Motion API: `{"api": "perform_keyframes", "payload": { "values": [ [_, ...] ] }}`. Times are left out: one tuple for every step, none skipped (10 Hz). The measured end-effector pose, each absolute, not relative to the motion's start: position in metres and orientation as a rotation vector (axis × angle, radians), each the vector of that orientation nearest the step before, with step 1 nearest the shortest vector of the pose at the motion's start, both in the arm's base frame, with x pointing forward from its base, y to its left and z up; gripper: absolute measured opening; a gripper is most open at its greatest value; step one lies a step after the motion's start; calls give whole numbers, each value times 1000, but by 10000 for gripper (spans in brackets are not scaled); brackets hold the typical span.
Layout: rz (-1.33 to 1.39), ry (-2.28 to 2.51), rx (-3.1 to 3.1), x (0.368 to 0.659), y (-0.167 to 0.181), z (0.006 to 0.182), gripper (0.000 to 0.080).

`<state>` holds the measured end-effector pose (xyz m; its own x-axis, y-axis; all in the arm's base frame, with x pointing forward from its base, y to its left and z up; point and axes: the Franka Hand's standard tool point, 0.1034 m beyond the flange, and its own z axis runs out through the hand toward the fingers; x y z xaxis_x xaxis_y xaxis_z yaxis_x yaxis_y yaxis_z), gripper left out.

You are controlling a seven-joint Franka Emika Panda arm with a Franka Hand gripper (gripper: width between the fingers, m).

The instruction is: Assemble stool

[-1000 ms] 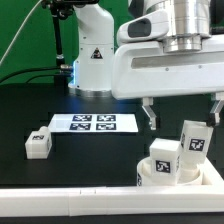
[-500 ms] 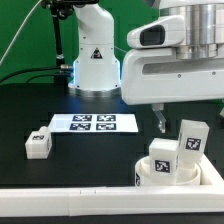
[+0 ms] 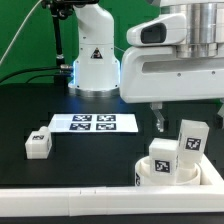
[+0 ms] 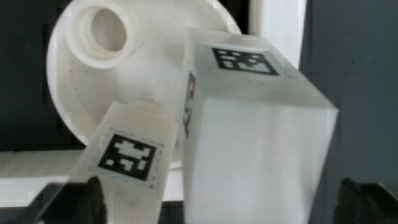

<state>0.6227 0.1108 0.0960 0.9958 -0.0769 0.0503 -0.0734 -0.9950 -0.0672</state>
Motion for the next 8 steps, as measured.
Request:
{"api": "perform_keyframes", "payload": {
  "values": [
    [-73, 141, -3072, 622, 112, 95, 649],
    [-69, 156, -3072, 623, 114, 92, 649],
    [-69, 158, -3074, 622, 114, 86, 649],
    [-70, 160, -3076, 621, 116, 83, 649],
    [-71, 162, -3075, 622, 115, 83, 649],
    [-70, 178, -3074, 622, 115, 83, 514],
    [-70, 185, -3074, 622, 115, 83, 514],
    [-66, 281, -3064, 622, 115, 83, 375]
  ]
}}
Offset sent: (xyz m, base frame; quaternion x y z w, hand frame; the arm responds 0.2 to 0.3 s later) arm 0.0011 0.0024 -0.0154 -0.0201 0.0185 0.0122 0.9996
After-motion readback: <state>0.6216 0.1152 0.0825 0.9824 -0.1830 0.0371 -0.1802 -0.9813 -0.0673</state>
